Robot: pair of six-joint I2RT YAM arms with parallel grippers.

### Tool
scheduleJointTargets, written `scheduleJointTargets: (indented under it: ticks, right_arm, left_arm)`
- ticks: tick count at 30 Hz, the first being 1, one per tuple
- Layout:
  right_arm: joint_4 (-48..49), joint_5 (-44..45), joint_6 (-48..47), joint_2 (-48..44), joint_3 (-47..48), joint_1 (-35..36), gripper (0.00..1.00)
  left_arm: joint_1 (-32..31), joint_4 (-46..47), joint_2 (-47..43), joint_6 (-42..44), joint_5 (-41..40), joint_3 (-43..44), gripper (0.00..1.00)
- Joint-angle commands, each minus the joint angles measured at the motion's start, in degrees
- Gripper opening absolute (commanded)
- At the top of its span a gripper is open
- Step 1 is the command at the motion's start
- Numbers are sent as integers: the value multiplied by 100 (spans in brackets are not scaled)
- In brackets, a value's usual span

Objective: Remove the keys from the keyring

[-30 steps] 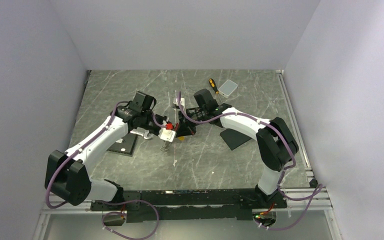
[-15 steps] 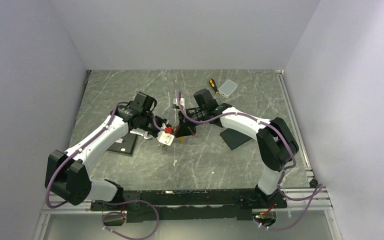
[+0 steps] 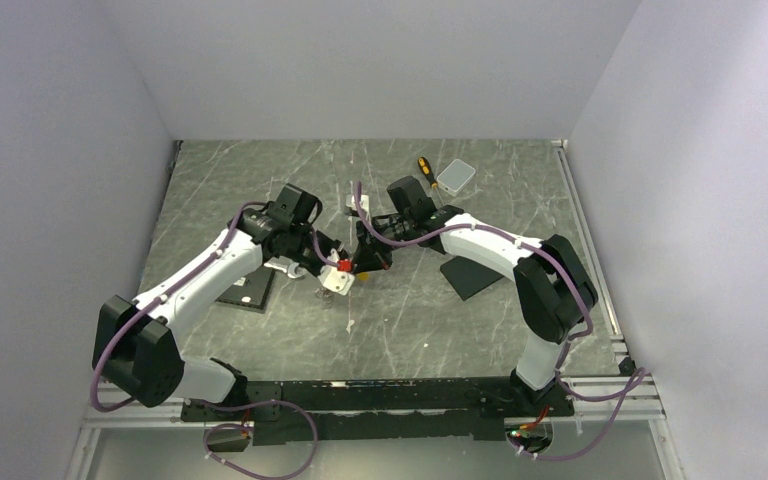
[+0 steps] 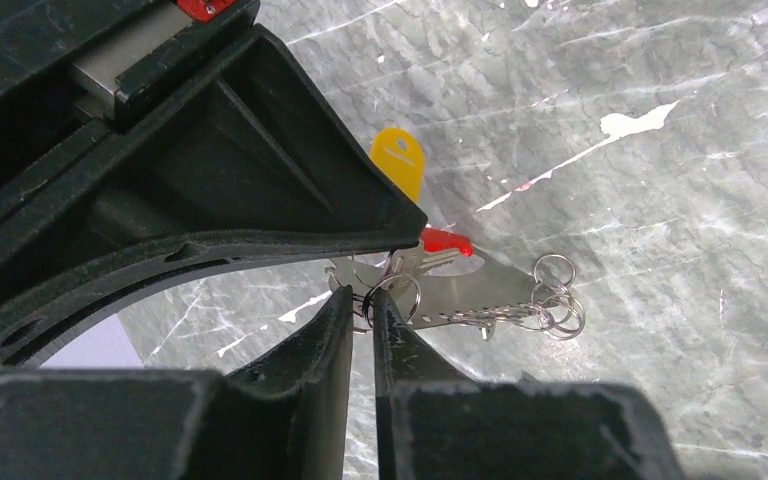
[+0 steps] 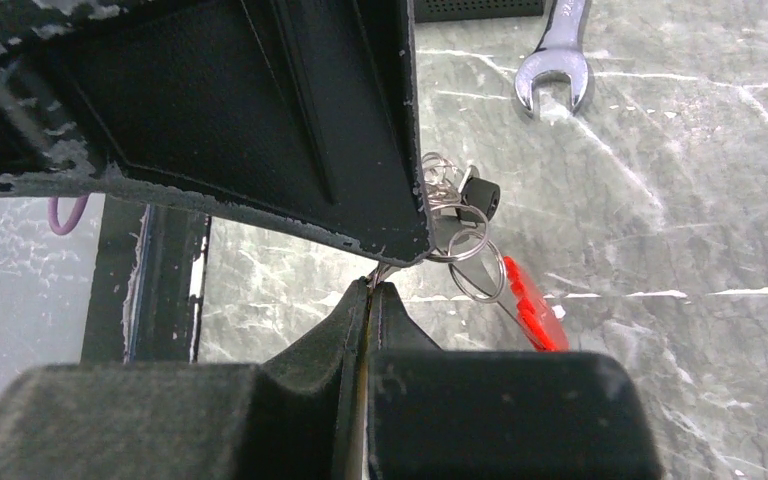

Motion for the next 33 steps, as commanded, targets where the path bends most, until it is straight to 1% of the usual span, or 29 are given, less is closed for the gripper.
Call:
scheduleJointTargets:
  ticks: [1, 2, 4, 5, 11, 14, 19, 23, 27, 30, 33]
  right_arm:
    - [159, -58, -131, -338, 125, 26, 0]
    - [159, -58, -138, -340, 98, 22, 0]
    - [156, -52, -154, -354, 55, 22, 0]
    - [149, -43, -172, -352, 34, 22, 0]
    - [223, -11, -188, -320, -172, -102, 0]
    - [323, 22, -93, -225, -233, -181, 0]
    - [569, -11, 175, 34, -121, -242, 0]
    - [951, -141, 620, 270, 99, -234, 0]
    - [1153, -265, 900, 528, 333, -170, 0]
    - [1277, -352, 1091, 729, 433, -72, 0]
    - [1284, -392, 1194, 901, 451, 74, 0]
  left_arm:
    - [-19, -289, 117, 197, -296, 144, 13]
    - [-21, -287, 106, 164, -317, 122, 11]
    - [-24, -271, 67, 121, -347, 72, 3]
    - [-24, -257, 37, 87, -358, 43, 0]
    - [18, -40, -48, -389, -482, -90, 0]
    - [168, 315, -105, -1078, -246, -165, 0]
    - [627, 925, -358, -2358, 474, -432, 0]
    - [1001, 1117, -602, -3197, 761, -771, 0]
    - [1331, 1158, -1042, -3612, 903, -1335, 0]
    - [1444, 1283, -1363, -4065, 869, -1730, 0]
    - [1557, 1619, -1655, -4723, 707, -2068, 0]
